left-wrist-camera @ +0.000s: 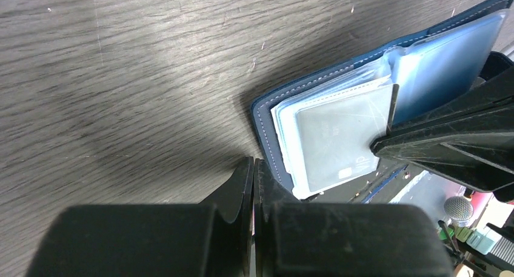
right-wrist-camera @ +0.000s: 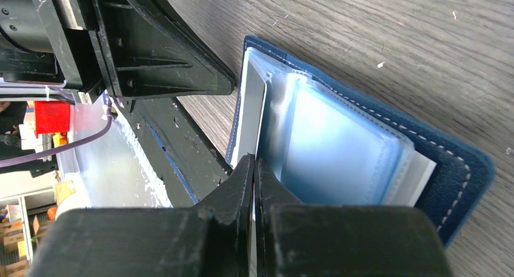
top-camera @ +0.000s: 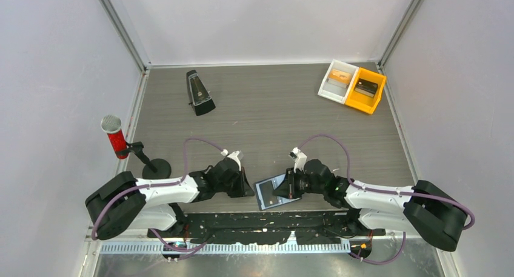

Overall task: Take the credit cards out of the card holder
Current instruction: Remove the credit card from the card holder.

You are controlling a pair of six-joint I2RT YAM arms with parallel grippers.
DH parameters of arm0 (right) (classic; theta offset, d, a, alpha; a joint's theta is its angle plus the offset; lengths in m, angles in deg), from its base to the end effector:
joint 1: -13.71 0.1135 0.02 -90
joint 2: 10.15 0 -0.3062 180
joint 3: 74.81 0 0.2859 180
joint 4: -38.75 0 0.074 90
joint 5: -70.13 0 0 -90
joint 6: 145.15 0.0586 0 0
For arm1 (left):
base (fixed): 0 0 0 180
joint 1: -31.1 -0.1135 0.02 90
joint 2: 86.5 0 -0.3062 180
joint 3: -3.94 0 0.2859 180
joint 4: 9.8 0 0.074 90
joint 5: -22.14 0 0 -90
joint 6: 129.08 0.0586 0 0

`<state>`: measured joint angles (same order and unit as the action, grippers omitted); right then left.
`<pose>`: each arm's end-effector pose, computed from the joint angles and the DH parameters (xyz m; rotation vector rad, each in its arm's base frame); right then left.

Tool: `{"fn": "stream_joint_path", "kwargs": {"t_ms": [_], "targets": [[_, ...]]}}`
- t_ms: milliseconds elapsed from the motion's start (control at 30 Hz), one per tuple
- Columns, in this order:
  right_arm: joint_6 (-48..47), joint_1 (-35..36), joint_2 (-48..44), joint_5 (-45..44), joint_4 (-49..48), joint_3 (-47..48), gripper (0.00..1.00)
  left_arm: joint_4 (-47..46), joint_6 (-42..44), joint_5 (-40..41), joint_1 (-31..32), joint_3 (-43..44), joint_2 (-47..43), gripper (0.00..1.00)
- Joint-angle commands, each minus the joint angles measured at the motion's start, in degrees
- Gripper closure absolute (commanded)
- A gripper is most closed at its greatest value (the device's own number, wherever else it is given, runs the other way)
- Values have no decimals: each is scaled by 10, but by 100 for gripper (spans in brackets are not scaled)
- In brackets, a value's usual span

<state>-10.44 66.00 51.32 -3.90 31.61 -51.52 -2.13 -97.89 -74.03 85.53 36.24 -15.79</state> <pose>0.1158 0.1761 0.1386 -0.3440 2.3512 1.2231 0.1314 -0.1945 0.1296 -0.0436 2.6406 -0.9673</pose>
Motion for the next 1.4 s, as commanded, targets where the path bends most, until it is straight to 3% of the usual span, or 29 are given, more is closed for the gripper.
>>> {"fn": "stream_joint_path", "kwargs": {"t_ms": [0, 167, 400, 533, 667, 867, 1200, 1300, 1367], "targets": [[-8, -3, 17, 28, -39, 8, 95, 18, 6, 18, 4, -9, -6, 100], [12, -3, 13, 28, -57, 0, 95, 29, -4, 18, 11, -3, -36, 99], [32, -3, 5, 13, -63, -4, 95, 60, 5, 27, 37, 36, -79, 68], [41, -3, 19, 9, -81, -11, 95, 23, 13, 35, 41, 30, -79, 62], [51, -3, 31, 13, -100, -13, 95, -14, 15, 35, 41, 27, -44, 64], [40, -7, 39, 25, -100, -12, 84, -41, 14, 41, 41, 32, 30, 76], [23, -37, 12, 61, -99, -33, 95, 11, 7, 81, 41, 39, 53, 86], [13, -56, -12, 69, -78, -37, 82, 30, 16, 83, 41, 49, 60, 87], [4, -64, -23, 78, -79, -39, 83, 33, 16, 82, 41, 52, 68, 88]]}}
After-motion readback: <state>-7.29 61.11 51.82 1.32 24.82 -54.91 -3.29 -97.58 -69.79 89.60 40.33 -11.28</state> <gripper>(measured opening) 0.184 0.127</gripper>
